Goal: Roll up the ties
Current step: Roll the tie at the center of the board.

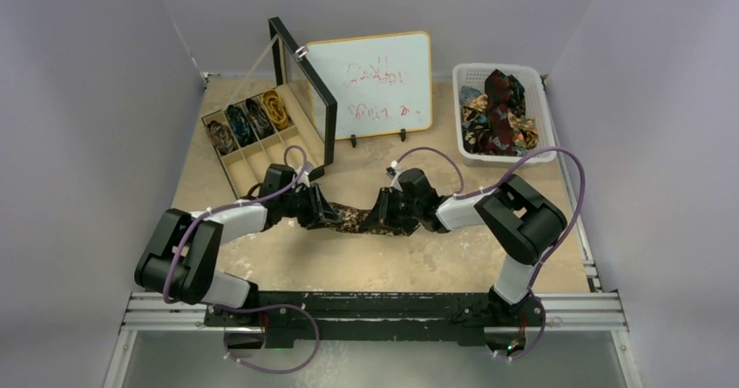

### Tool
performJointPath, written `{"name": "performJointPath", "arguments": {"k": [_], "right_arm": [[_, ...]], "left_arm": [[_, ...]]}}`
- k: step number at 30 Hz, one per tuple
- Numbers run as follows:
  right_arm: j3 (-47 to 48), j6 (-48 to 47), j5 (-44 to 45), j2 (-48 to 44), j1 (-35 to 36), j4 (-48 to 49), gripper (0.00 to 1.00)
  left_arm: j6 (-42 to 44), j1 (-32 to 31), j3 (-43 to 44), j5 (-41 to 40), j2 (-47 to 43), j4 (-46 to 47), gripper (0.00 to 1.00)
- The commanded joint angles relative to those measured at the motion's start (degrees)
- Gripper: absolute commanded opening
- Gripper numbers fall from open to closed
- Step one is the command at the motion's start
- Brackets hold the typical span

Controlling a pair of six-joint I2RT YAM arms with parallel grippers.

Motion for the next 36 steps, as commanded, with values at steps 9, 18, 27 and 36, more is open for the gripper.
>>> {"name": "performJointPath", "arguments": {"k": [9,18,27,36], "right_arm": [[4.09,-2.92,2.58,-5.93,-0.08,-5.01,0.26],[6.43,-2.35,0.44,0.23,-0.08,-2.63,0.22],[7.66,-3.94,1.3,-2.07,-0.3,-7.76,0.21],[4.91,-6.16,11.89,-8.32,-2.58,-14.68,0.29]], "left_arm": [[3.59,-0.51,4.28,-3.18,-1.66,-5.22,0.24],[3.77,-3.0,7.47,-7.11,-1.44,-9.28,0.23],[3.24,-10.32,14.51,-22.92,-2.0,-19.8,0.22],[4.98,-14.15,20.22,-33.72,-4.78,-27.85,0.22]]}}
